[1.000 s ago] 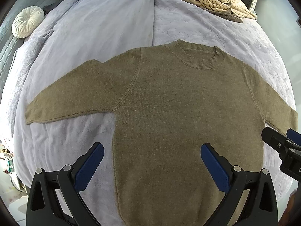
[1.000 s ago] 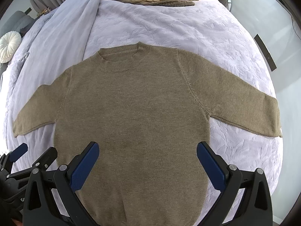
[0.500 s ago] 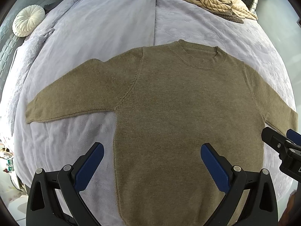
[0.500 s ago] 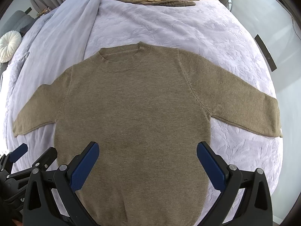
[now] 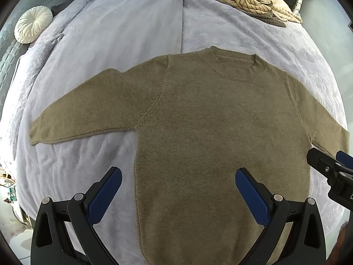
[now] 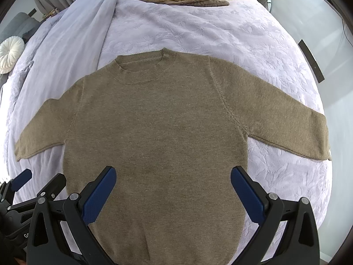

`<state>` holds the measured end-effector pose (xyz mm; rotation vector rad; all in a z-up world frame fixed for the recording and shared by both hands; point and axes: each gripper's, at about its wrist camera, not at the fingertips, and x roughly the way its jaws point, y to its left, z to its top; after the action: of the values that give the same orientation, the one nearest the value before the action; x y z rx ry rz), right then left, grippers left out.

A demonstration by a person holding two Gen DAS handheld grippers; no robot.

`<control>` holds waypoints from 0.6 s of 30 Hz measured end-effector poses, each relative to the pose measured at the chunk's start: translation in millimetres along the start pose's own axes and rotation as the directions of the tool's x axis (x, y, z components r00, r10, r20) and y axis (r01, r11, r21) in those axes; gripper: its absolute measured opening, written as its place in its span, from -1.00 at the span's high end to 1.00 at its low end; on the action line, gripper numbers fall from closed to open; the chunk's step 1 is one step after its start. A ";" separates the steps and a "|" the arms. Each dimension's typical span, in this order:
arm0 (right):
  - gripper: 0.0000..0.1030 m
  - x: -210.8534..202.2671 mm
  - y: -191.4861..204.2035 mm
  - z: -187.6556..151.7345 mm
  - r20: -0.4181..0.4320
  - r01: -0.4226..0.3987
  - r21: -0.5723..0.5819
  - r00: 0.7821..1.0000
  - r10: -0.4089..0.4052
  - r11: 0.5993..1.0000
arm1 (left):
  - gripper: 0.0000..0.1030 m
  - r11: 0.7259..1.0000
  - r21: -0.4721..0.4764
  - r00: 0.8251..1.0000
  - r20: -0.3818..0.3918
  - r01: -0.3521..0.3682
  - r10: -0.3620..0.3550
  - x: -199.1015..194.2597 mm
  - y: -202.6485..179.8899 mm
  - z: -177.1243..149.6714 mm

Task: Fold small clothes

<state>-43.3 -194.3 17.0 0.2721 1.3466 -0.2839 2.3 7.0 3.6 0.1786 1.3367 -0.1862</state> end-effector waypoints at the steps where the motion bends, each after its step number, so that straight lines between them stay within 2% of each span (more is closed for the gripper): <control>1: -1.00 0.2 0.7 0.0 -0.001 0.000 -0.001 1.000 0.000 1.000 | -1.00 1.000 0.000 1.000 -0.001 0.002 -0.002 -0.2 0.3 0.0; 18: -1.00 1.5 10.6 1.3 -0.003 0.001 0.000 1.000 -0.001 1.000 | -1.00 1.000 -0.022 1.000 0.003 0.015 -0.015 0.0 16.5 0.0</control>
<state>-38.1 -184.9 16.1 0.2717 1.3495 -0.2840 6.1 23.0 4.0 0.1497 1.3372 -0.1837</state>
